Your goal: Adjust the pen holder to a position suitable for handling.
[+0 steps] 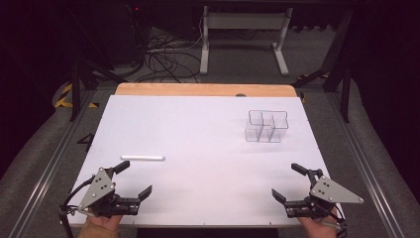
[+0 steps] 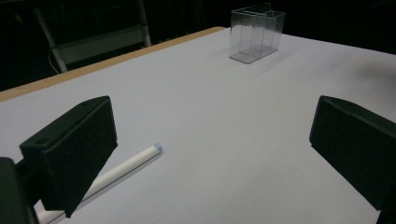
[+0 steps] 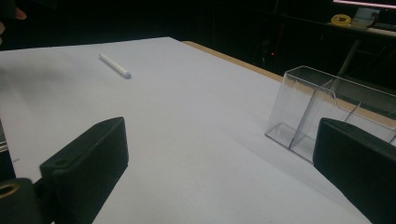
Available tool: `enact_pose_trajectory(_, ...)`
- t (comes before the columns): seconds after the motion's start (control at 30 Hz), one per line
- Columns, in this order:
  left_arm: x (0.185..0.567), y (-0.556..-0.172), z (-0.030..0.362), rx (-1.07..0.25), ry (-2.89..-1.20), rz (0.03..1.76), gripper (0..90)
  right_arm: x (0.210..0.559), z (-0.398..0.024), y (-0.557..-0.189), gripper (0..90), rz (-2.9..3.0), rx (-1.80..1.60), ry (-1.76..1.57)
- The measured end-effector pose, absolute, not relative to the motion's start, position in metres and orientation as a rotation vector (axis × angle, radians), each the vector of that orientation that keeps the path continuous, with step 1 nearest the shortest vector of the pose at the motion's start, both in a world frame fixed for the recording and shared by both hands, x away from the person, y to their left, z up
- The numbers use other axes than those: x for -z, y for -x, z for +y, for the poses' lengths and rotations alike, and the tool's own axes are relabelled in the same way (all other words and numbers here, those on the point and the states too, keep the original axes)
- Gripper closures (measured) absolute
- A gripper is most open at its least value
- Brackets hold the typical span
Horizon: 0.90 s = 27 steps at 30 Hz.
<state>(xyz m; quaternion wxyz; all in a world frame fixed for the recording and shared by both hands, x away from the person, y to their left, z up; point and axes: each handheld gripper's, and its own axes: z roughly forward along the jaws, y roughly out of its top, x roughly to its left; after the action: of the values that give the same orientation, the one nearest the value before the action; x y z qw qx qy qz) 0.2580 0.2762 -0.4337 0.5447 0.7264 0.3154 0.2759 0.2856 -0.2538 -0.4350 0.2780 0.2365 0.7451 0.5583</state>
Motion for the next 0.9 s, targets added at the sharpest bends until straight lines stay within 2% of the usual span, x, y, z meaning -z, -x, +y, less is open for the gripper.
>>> enact_pose_trajectory(0.33,0.433,-0.255,0.274,-0.683,-1.744,0.731,1.8,0.435,-0.251,-0.286,9.4,2.022,-1.475,-0.618)
enact_pose_trajectory(0.7,0.433,-0.254,0.272,-0.691,-1.748,0.738,3.0,0.431,-0.248,-0.286,10.2,2.042,-1.432,-0.608)
enact_pose_trajectory(0.9,0.434,-0.256,0.273,-0.684,-1.743,0.745,3.4,0.417,-0.246,-0.296,10.3,2.058,-1.449,-0.620)
